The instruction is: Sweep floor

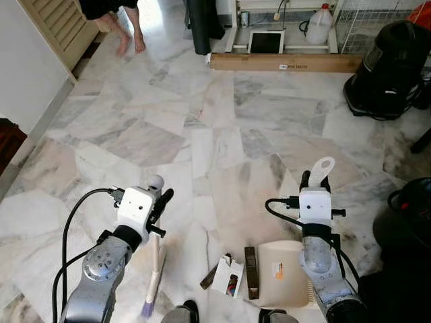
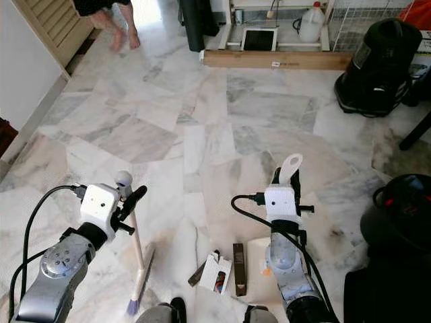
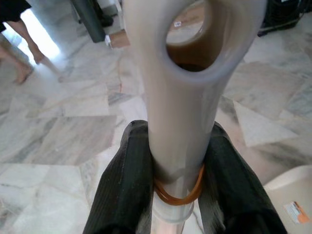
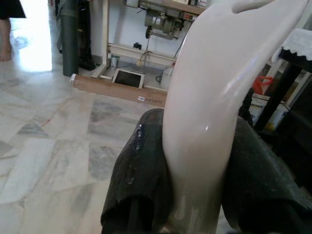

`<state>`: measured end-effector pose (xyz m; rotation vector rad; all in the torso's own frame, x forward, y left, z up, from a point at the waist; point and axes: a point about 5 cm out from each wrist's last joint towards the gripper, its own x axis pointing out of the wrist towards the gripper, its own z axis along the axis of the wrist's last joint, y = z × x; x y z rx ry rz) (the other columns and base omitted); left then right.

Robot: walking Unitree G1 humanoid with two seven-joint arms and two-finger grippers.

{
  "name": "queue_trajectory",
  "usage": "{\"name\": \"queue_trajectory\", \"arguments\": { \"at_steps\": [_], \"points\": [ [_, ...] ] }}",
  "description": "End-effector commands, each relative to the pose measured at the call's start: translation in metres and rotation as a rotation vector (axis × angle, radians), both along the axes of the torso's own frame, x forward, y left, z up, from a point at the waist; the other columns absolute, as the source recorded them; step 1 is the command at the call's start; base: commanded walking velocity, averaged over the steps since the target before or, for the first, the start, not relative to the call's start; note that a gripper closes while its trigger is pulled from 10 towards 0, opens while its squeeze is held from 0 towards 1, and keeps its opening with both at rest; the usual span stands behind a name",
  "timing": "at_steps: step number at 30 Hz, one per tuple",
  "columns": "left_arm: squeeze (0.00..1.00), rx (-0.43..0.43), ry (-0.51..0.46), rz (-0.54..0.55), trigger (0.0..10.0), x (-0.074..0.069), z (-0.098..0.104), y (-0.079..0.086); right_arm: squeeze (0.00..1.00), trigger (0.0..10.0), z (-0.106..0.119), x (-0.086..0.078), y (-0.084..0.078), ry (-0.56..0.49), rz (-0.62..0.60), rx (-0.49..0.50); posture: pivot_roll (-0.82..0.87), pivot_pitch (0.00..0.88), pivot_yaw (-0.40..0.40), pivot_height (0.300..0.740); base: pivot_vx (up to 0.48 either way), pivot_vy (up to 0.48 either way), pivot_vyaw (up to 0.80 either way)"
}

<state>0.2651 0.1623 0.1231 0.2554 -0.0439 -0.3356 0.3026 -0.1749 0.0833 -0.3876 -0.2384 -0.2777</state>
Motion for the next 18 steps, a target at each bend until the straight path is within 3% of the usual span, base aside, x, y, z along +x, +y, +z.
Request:
{"name": "queue_trajectory", "arguments": {
  "at_steps": [1, 18],
  "points": [
    [0.00, 0.011, 0.002, -0.002, 10.0, -0.004, 0.002, 0.004, 0.00, 10.0, 0.000, -0.002, 0.002, -0.013, 0.000, -0.009, 0.16, 0.302, 0.134, 0.740, 0.000, 0.000, 0.00],
    [0.00, -0.001, -0.009, 0.014, 10.0, -0.004, 0.004, 0.005, 0.00, 10.0, 0.012, -0.002, -0.002, -0.087, -0.041, -0.038, 0.15, 0.318, 0.138, 0.740, 0.000, 0.000, 0.00]
  ]
}}
